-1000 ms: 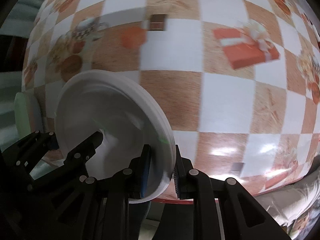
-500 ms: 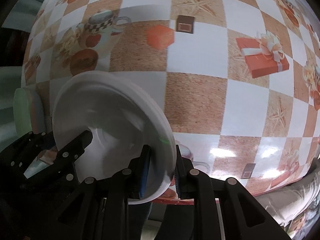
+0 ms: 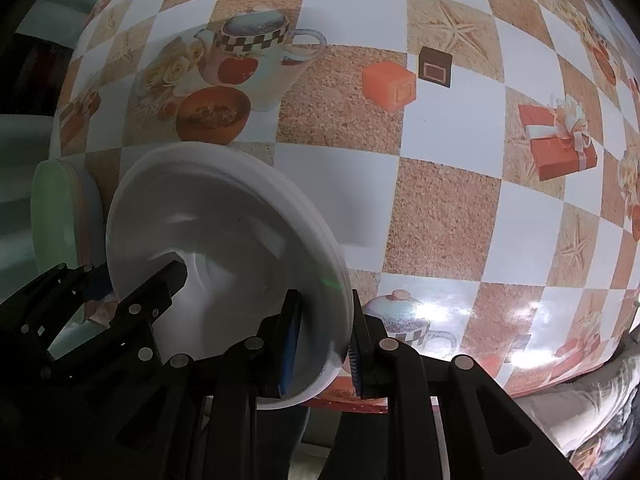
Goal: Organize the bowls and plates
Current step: 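Lift the white plate stack with both grippers and carry it toward the green plate stack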
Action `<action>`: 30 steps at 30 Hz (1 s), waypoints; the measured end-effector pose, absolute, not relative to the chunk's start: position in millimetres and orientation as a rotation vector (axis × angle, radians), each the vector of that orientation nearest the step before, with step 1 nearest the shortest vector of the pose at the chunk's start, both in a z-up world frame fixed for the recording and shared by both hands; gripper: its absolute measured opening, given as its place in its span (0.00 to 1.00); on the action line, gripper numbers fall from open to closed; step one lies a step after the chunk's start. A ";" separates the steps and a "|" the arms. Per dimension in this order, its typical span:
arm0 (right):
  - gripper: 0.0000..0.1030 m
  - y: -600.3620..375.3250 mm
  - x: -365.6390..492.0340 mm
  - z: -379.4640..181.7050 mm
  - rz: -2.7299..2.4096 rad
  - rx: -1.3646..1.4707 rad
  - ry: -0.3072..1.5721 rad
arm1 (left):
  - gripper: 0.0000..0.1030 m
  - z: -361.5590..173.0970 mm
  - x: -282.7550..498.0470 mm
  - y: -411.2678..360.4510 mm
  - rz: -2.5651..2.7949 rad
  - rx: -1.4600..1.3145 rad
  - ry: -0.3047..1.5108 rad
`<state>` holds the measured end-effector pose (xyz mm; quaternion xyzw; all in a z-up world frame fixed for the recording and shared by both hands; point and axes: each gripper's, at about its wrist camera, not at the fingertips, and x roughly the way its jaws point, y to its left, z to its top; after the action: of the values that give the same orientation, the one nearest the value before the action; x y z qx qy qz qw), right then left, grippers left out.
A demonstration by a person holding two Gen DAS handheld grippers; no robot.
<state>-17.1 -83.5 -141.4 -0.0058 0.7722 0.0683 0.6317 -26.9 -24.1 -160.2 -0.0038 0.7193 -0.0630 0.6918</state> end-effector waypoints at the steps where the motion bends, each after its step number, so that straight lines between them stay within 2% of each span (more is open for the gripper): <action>1: 0.22 -82.6 -17.1 -141.5 0.156 -0.009 1.769 | 0.34 -161.8 -25.6 -27.4 -0.139 -0.012 1.609; 14: 0.23 -100.5 -28.6 -162.1 0.164 -0.003 1.768 | 0.34 -149.5 -39.7 -45.0 -0.134 -0.018 1.597; 30: 0.23 -94.0 -26.5 -155.2 0.156 0.003 1.783 | 0.34 -144.0 -40.0 -48.9 -0.119 -0.031 1.607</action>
<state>-26.5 -94.0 -155.2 0.0015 0.7772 0.0681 0.6256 -40.0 -48.9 -144.0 -0.0138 0.7194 -0.0533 0.6924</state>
